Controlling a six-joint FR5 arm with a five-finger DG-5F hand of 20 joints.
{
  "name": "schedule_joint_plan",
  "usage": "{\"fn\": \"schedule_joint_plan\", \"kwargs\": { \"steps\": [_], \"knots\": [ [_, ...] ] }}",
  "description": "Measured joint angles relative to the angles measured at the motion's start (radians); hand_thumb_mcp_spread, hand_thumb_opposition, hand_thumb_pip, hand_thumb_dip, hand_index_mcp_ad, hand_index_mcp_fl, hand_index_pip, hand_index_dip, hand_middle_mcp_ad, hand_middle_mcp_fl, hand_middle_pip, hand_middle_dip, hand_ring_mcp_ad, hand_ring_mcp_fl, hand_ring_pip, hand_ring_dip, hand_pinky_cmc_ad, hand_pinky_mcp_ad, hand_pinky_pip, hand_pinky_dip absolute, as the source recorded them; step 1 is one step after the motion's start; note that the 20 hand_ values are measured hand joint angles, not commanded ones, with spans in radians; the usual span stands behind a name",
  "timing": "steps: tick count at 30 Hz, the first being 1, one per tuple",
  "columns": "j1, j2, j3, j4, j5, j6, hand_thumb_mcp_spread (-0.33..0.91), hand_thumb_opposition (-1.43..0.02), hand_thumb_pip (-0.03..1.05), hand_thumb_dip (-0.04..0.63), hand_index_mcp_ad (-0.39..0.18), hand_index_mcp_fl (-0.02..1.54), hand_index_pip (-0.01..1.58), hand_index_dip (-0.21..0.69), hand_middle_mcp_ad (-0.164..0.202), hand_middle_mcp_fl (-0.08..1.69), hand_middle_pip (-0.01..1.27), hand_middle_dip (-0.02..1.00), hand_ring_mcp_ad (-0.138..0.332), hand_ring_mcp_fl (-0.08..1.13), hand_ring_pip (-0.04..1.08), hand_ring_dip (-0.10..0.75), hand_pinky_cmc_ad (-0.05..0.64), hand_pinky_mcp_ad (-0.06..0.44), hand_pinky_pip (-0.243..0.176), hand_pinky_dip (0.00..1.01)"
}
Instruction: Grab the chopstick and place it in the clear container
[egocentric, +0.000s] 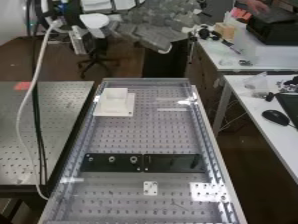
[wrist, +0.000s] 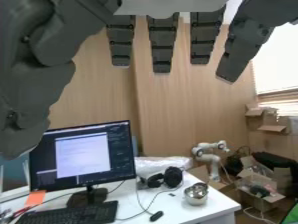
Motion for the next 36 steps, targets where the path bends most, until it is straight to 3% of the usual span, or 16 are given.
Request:
{"fn": "schedule_joint_plan", "kwargs": {
  "steps": [5, 12, 36],
  "knots": [
    [0.012, -0.015, -0.012, 0.043, 0.082, 0.022, 0.16, -0.7, 0.48, 0.028, -0.138, 0.09, 0.09, 0.265, 0.089, 0.07, 0.14, 0.3, 0.209, 0.02, 0.09, 0.166, 0.476, 0.298, -0.124, 0.36],
    [0.031, -0.02, -0.013, 0.094, 0.153, -0.02, 0.11, -0.7, 0.54, 0.012, -0.138, 0.08, 0.08, 0.255, 0.105, 0.07, 0.14, 0.3, 0.206, 0.02, 0.1, 0.166, 0.476, 0.307, -0.124, 0.33],
    [0.012, -0.048, 0.029, 0.08, 0.098, -0.038, 0.09, -0.71, 0.56, 0.0, -0.136, 0.08, 0.09, 0.244, 0.105, 0.13, 0.14, 0.3, 0.208, 0.01, 0.1, 0.166, 0.476, 0.314, -0.124, 0.33]
  ]
}}
